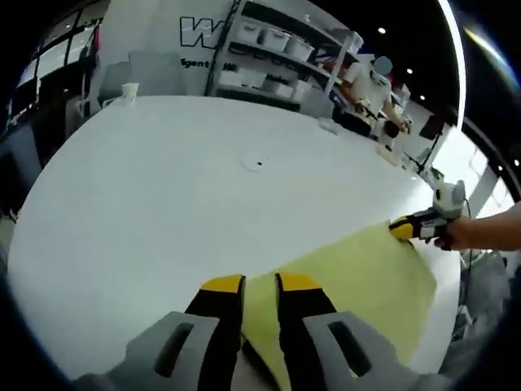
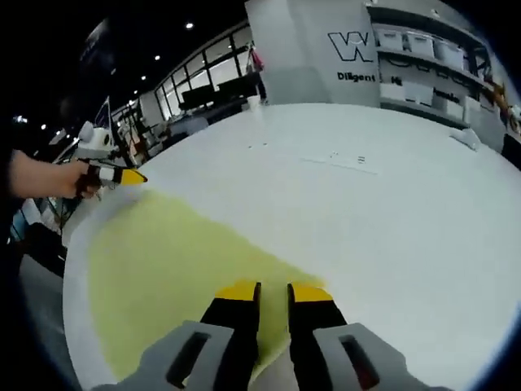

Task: Fold the garment on the visible template until the final outline fits inside the template.

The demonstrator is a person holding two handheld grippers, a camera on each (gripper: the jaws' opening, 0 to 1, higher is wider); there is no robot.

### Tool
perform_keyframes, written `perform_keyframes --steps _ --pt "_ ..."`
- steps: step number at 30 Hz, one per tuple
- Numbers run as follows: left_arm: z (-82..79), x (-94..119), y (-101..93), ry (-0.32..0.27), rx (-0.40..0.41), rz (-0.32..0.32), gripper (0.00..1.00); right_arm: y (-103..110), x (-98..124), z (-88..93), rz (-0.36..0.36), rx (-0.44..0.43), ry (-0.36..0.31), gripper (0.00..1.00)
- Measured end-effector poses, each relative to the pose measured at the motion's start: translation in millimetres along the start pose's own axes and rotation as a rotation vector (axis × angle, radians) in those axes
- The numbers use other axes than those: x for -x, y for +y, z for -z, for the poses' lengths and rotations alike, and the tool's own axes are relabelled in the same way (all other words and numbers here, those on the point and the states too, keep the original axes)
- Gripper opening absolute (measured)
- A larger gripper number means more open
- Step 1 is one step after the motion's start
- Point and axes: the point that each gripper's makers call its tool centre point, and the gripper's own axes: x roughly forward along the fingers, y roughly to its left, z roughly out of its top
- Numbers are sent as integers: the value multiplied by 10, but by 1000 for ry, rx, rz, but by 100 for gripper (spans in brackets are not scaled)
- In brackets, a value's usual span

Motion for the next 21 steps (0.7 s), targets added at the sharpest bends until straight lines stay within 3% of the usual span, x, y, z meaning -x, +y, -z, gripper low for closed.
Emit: perform_keyframes --steps 3,4,5,7,10,12,13,16,21 --pt "248 -44 157 95 -1 -59 12 -54 8 -8 18 29 5 0" --pt "121 -48 210 16 -51 -75 6 -49 10 -5 11 23 3 0" --pt "183 -35 238 49 -16 -88 2 -47 12 -4 9 23 3 1" --pt "160 -46 271 35 18 -76 0 -54 31 10 13 38 7 1" --pt "159 -37 262 37 18 -81 0 -57 73 26 20 51 19 3" --pt "134 -9 257 23 -10 -84 0 2 125 -15 9 81 -7 5" --pt "65 14 216 -17 -17 -69 0 57 150 -57 0 109 -27 5" --pt "24 86 45 -41 -88 -34 0 260 181 -73 -46 163 -35 6" --pt "216 143 -330 -12 -202 53 0 660 241 66 -118 257 -26 8"
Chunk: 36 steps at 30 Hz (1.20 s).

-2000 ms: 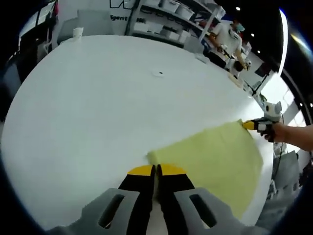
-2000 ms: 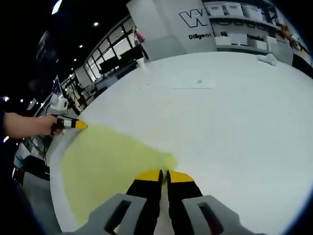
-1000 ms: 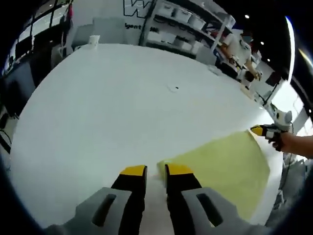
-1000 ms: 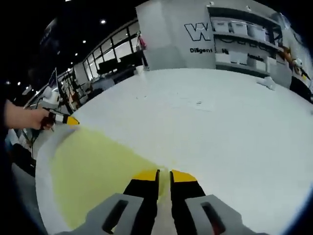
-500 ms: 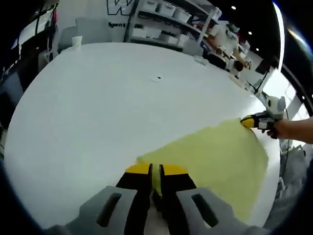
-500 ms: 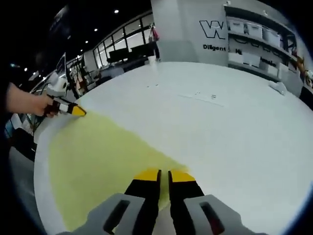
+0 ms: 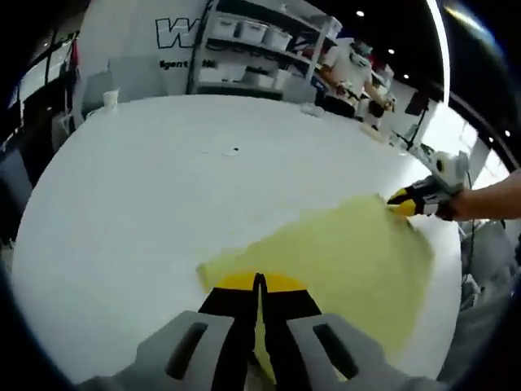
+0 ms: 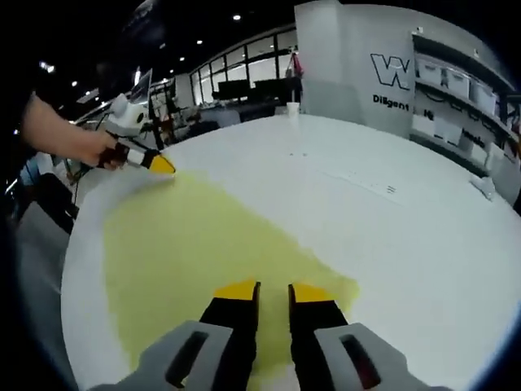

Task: Fold the garment on the visible template until the final outline fits inside the template.

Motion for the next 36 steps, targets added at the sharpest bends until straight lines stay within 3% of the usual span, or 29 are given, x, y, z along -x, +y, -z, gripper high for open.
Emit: perform_keyframes --steps 1,4,6,10,11,14,15,20,22,23,26,30,36 --pt "42 14 -100 5 -20 23 0 44 9 31 -6 5 6 8" --pt "207 22 -167 49 -56 38 0 192 40 167 -33 32 25 9" --pt "325 38 -154 77 -93 29 0 227 85 293 -30 84 60 10" --pt "543 115 -46 128 -181 -6 0 260 168 405 -30 101 51 13" --pt "510 136 -54 92 -174 -2 0 232 204 415 -19 91 40 15" --pt "538 165 -13 88 -208 -10 0 180 268 483 6 99 33 19" --pt "544 179 4 85 -207 -13 0 175 286 473 7 65 17 19" --pt "573 251 45 97 -194 -33 0 151 397 517 22 58 37 15" --pt "514 332 -5 64 -189 -34 0 138 453 494 33 59 36 12" --pt "474 354 -57 43 -204 -21 0 171 490 407 31 38 -7 13" --pt "436 423 -382 4 -196 58 0 338 522 349 -5 60 -16 13" --pt "694 409 -606 74 -240 102 3 586 509 402 -58 71 -11 14" --pt "1003 487 -553 123 -257 79 1 768 582 780 -93 112 83 13"
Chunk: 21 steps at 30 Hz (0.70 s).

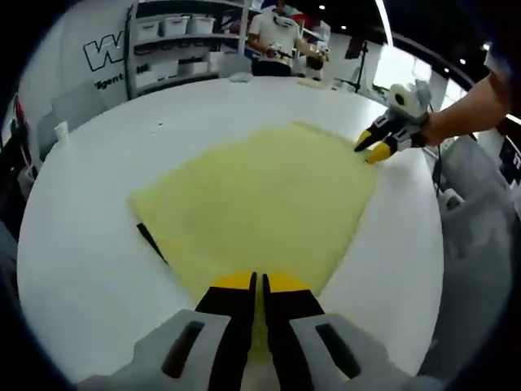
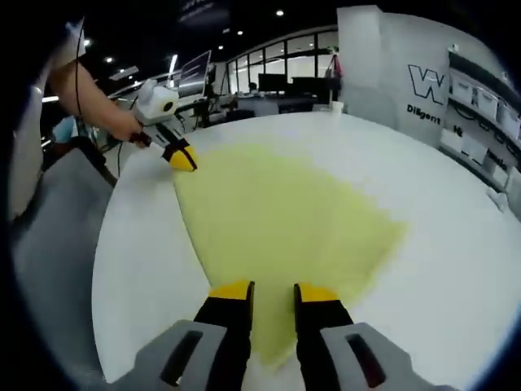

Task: Fold the garment on the visible template until the final outline fits inside the template.

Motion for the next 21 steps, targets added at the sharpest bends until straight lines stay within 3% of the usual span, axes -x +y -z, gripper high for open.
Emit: perform_keyframes --steps 2,3,6,11,19,21 --pt "8 52 55 -37 26 -4 0 -5 41 6 10 -75 -64 11" --pt "23 66 60 -42 52 0 0 -82 76 54 46 -59 -53 7" --pt "47 103 102 -60 43 -15 0 -45 95 47 41 -59 -59 2" --pt "96 202 193 -58 91 -54 0 -49 105 46 48 -54 -58 2" --pt "184 269 80 -37 25 -53 0 -1 100 41 45 -50 -34 9" --pt "226 284 152 -43 66 -74 0 0 103 43 45 -56 -32 10"
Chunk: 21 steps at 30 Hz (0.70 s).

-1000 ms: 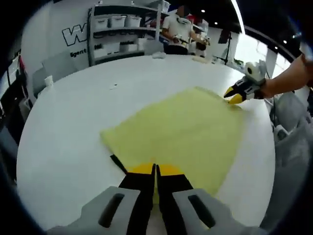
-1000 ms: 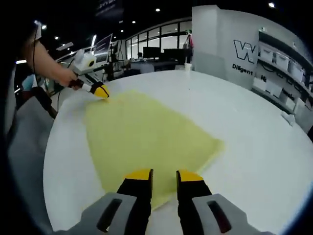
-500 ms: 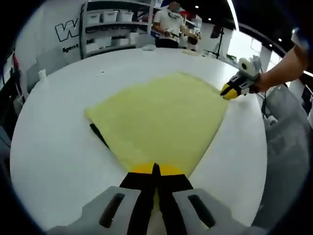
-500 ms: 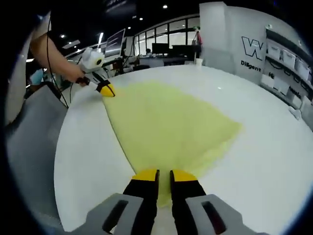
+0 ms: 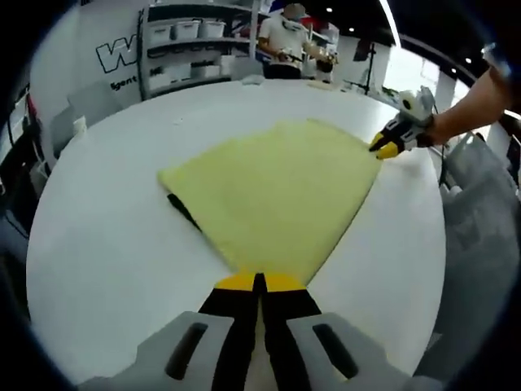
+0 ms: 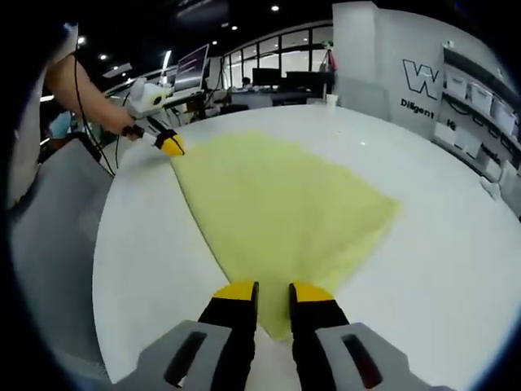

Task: Fold the garment on the visible template until the final outline fits inside the template.

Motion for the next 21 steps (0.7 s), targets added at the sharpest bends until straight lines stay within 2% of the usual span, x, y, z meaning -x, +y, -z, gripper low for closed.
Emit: perform_keyframes --steps 1,2,3,4,6,9,11,13,15,16,18,21 --pt "78 50 52 36 20 -25 0 3 3 -3 0 -3 3 10" --pt "50 57 50 15 15 -14 0 9 6 -5 0 -4 7 11" --pt "137 100 113 65 51 -54 0 17 13 -4 -1 -2 13 12" --pt "51 109 100 24 10 -38 0 22 17 -6 0 -7 15 12" --pt "-34 174 23 -14 6 -24 0 36 28 -10 2 -12 21 13" --pt "-115 199 -77 -42 -17 -21 0 53 33 3 6 -12 29 15" --pt "-132 152 -184 -43 -40 0 0 64 38 8 10 -16 31 16" --pt "-68 84 -279 -10 -70 25 0 66 38 15 12 -25 31 16" --pt "84 36 -255 61 -54 11 0 69 45 18 18 -30 32 16" --pt "1 30 -240 -2 -41 15 1 73 48 25 20 -31 34 16" --pt "19 41 -170 12 4 -4 1 82 50 34 19 -40 34 16" --pt "27 37 -91 13 -17 -17 6 91 57 40 20 -39 40 16"
